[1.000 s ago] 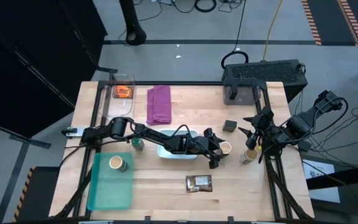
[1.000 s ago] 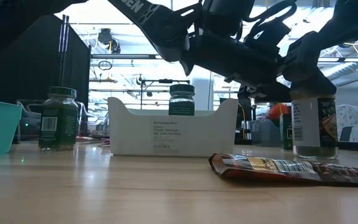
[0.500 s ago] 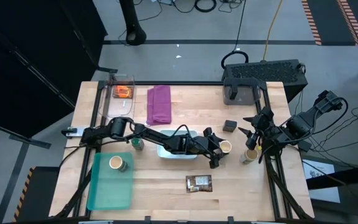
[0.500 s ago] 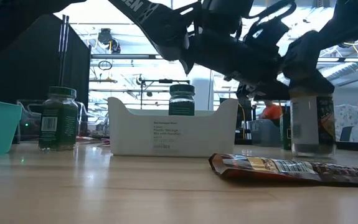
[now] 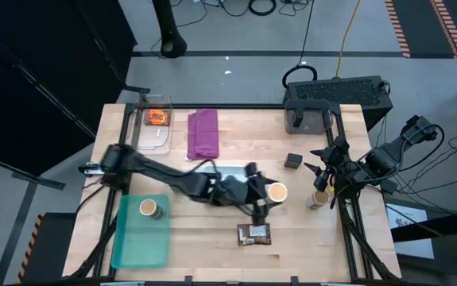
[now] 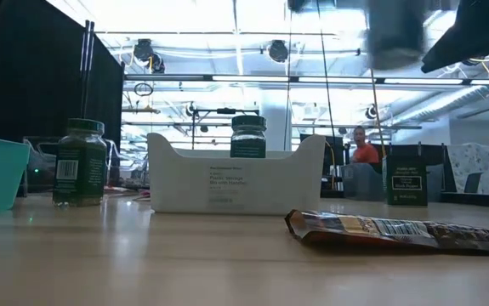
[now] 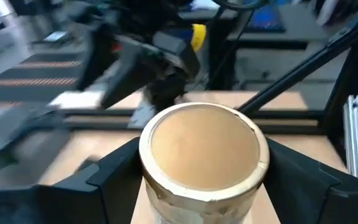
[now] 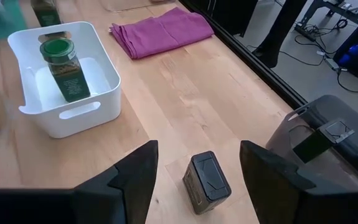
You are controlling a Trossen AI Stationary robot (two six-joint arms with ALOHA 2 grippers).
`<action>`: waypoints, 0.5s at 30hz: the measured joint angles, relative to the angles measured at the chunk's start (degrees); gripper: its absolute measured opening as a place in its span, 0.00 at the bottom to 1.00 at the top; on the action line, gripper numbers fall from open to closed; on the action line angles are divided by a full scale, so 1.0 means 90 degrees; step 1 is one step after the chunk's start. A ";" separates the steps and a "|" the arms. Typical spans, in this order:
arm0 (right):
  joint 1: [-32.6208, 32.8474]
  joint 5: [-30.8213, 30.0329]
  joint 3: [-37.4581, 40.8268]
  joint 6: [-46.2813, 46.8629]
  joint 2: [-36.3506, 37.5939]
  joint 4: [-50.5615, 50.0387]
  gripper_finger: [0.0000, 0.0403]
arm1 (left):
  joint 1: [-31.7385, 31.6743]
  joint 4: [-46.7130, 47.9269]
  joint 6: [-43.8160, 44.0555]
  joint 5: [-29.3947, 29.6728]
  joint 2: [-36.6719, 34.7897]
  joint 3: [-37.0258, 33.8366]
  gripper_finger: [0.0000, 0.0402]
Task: Sort spices by type
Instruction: Put the top brown seasoning bottle into the blue bin
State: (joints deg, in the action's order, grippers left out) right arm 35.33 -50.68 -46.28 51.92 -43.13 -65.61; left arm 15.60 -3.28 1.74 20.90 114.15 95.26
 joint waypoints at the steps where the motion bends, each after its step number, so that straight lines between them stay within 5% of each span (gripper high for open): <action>1: 0.0000 0.0001 0.0000 0.0000 0.0000 0.0011 0.52 | 0.0142 0.0404 0.0152 0.0279 -0.0200 0.0001 0.71; 9: 0.0000 -0.0002 0.0000 -0.0012 -0.0005 0.0152 0.52 | 0.2017 0.3794 0.1978 0.2092 -0.1494 0.0007 0.71; 15: 0.0000 -0.0050 0.0000 -0.0019 -0.0012 0.0673 0.52 | 0.3233 0.6899 0.5528 0.4187 -0.1677 0.0005 0.71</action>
State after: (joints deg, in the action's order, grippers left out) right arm 35.33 -51.13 -46.28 51.75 -43.24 -59.56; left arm 44.70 58.81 51.49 58.58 99.06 95.31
